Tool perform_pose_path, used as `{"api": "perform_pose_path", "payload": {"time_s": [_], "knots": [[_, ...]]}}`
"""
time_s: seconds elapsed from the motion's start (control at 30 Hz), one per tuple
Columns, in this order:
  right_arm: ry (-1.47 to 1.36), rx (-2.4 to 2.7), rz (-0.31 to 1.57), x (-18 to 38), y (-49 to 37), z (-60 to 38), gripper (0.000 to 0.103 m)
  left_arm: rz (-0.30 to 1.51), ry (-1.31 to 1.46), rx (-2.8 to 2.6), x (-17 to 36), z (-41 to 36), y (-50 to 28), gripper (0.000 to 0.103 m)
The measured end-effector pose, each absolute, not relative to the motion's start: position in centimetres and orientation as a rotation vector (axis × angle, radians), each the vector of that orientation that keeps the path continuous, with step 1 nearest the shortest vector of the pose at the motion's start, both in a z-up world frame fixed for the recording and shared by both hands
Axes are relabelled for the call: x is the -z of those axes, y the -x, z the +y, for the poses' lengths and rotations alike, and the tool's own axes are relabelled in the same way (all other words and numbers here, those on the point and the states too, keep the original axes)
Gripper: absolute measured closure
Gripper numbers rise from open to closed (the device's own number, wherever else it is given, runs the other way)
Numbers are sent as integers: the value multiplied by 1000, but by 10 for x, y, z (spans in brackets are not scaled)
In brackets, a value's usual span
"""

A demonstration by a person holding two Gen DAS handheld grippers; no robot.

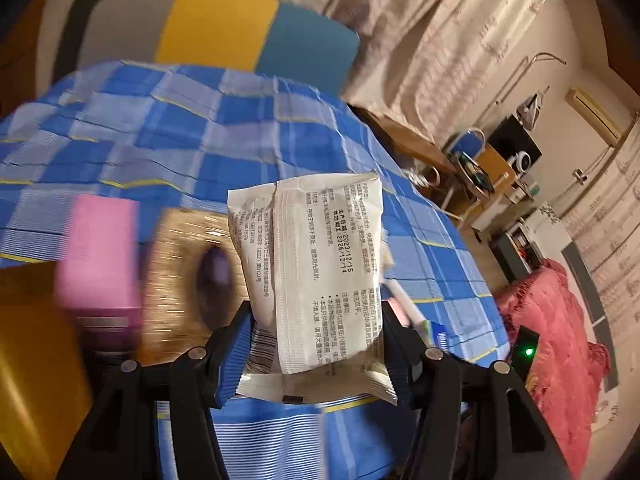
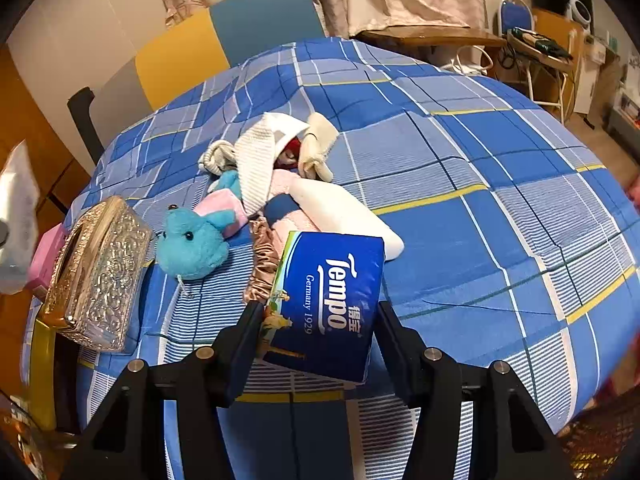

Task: Organize soft objects
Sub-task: 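Grasp the white printed packet with the left tool and carry it over the gold tray, then lower the white packet into the gold tray and open the left tool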

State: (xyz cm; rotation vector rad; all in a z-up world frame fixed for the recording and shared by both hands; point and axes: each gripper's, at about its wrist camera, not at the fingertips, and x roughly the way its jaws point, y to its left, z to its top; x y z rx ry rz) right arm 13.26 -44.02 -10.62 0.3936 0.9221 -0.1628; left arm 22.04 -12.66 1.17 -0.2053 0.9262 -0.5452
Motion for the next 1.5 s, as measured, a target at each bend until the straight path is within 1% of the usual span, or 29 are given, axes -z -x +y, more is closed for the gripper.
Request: {"api": "perform_pose_path", "payload": {"time_s": [0.13, 0.37, 0.6, 0.8, 1.13, 1.23, 1.33, 1.5], "knots": [[-374, 134, 909, 104, -133, -431, 45, 887, 183, 474, -12, -84, -212, 43], [-324, 66, 822, 85, -123, -389, 45, 906, 230, 337, 14, -3, -207, 43], [-276, -43, 761, 60, -113, -324, 46, 970, 259, 201, 55, 65, -207, 43], [-259, -146, 754, 43, -108, -274, 46, 1022, 248, 107, 88, 110, -209, 43], [-230, -282, 762, 30, -102, -197, 46, 1143, 150, -36, 138, 165, -250, 42], [-207, -321, 775, 30, -102, -173, 46, 1126, 126, -89, 136, 174, -257, 40], [-177, -348, 789, 32, -102, -152, 46, 1061, 199, -65, 123, 189, -257, 36], [-146, -406, 826, 41, -109, -119, 46, 959, 313, -41, 100, 206, -227, 36]]}}
